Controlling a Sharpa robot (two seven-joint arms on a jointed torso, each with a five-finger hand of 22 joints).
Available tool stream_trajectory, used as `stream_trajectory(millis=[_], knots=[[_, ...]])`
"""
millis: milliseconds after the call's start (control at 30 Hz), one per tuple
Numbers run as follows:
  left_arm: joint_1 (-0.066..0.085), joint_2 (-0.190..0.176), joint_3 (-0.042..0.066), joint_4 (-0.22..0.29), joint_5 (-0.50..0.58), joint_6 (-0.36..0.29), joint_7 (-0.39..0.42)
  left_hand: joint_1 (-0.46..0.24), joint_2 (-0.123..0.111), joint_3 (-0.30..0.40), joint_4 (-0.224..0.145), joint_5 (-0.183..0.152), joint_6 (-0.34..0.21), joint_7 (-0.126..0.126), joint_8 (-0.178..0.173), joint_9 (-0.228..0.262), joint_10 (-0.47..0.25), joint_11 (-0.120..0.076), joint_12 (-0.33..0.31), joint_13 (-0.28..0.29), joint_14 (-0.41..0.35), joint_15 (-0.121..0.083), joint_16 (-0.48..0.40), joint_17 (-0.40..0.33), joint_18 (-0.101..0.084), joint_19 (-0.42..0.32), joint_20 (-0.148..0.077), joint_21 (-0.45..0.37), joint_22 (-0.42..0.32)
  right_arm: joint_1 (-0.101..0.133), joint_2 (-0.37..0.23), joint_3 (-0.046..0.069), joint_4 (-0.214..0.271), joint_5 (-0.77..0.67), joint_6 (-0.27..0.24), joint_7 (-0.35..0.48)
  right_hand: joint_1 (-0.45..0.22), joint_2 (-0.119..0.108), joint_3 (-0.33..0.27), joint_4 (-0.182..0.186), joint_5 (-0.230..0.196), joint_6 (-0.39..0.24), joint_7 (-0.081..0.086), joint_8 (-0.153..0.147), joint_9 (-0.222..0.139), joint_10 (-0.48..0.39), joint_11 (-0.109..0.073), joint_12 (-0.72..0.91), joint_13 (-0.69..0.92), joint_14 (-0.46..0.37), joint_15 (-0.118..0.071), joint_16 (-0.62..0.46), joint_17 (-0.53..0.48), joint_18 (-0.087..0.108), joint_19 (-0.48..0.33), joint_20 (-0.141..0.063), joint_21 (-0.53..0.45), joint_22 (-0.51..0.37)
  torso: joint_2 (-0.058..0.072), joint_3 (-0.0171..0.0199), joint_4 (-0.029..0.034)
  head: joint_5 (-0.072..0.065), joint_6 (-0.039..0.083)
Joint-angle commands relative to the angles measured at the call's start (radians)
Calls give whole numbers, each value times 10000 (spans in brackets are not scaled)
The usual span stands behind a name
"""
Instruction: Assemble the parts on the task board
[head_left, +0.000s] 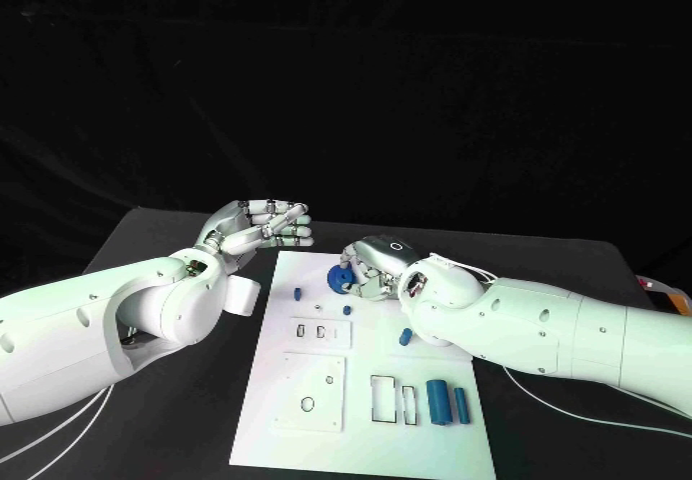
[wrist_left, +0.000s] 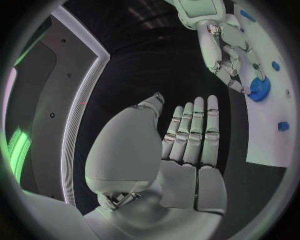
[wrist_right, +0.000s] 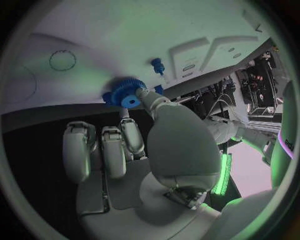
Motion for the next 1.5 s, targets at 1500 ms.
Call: stream_trajectory(millis=[1500], knots=[[12, -25, 9, 11, 34, 168, 26, -46, 65, -44, 5, -56, -62, 186, -36, -9, 19, 49, -81, 9, -98, -13, -62, 27, 133, 14, 33, -43, -18, -13, -318, -16, 81, 438, 660, 13, -1796, 72, -525, 1339, 663, -510, 107, -758, 36, -208, 350, -125, 27, 941, 240, 57, 2241, -75, -19, 265, -66, 1024, -1, 8, -14, -2, 36]])
